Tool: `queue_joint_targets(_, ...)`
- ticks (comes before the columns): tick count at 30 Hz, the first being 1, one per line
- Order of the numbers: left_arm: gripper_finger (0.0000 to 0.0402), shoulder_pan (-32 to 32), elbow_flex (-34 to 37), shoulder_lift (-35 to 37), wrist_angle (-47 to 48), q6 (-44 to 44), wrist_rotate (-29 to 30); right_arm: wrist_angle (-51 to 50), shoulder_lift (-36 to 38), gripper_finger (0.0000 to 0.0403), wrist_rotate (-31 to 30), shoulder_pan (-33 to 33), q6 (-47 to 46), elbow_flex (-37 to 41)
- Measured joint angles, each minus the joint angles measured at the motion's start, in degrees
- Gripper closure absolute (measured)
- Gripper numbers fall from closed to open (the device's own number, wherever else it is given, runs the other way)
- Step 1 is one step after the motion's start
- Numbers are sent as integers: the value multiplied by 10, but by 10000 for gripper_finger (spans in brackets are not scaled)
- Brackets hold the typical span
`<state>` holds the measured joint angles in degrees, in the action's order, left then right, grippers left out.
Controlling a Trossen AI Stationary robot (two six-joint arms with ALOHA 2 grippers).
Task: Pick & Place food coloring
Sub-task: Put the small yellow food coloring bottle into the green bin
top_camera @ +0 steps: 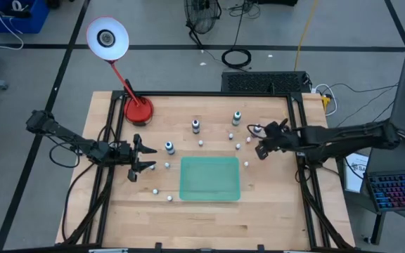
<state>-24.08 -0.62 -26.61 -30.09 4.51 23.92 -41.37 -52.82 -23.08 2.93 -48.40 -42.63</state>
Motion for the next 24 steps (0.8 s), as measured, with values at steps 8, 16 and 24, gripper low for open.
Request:
queue_joint_targets(8,188,0,0,0,0,0,0,167,-87,357,-24,90,130,-119)
queue_joint_targets(16,188,0,0,0,0,0,0,127,-307,358,-8,135,237,-384)
queue_joint_targets(24,188,0,0,0,0,0,0,20,-528,358,83,136,296,-661)
